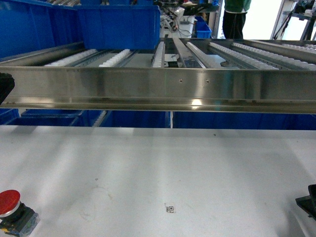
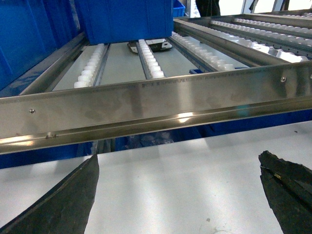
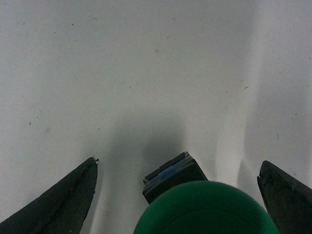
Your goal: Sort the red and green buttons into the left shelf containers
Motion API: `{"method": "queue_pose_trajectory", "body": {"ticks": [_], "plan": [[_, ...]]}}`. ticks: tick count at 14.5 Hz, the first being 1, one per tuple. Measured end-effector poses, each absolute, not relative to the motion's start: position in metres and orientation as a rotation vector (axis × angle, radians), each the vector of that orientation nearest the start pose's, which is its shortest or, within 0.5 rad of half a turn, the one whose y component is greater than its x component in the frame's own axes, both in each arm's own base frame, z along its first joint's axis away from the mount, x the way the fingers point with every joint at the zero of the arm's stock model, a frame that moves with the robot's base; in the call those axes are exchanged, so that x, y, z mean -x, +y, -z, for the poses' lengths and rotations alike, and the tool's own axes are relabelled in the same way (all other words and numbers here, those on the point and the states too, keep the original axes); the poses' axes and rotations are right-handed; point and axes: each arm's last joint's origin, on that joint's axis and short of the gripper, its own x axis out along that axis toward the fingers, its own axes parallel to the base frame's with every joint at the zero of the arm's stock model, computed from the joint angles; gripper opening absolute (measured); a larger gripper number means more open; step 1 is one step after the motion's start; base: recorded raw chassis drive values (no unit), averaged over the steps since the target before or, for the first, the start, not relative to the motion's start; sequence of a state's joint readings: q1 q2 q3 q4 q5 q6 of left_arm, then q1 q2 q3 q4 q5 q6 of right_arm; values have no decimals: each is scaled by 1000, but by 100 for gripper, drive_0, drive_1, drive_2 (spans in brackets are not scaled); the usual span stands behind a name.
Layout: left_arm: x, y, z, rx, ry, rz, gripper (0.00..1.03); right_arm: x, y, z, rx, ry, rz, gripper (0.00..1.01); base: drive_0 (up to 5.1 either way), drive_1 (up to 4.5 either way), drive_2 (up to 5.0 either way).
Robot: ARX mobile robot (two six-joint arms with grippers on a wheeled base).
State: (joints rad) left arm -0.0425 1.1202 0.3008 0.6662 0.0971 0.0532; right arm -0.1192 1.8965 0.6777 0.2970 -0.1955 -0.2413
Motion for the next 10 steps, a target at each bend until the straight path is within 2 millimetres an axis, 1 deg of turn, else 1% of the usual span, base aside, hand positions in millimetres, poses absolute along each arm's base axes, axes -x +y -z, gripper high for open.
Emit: {"method": "queue_pose_trajectory", "body": {"ticks": [4,8,9,10], "plan": [[-211,-12,-188,-49,149,143,98,-304,-33,-61,108,887,-164,98,0,0,0],[-211,-12,-188,-49,150,143,98,-305,-38,-59,105,883,-149,51,0,0,0],[-211,-12,-188,-49,149,143,98,-305,-38,-59,105,880,-150,42,0,0,0],[-211,-12,-188,-49,149,143,98,-306,-38,-59,105,875,-151,39,0,0,0]]}}
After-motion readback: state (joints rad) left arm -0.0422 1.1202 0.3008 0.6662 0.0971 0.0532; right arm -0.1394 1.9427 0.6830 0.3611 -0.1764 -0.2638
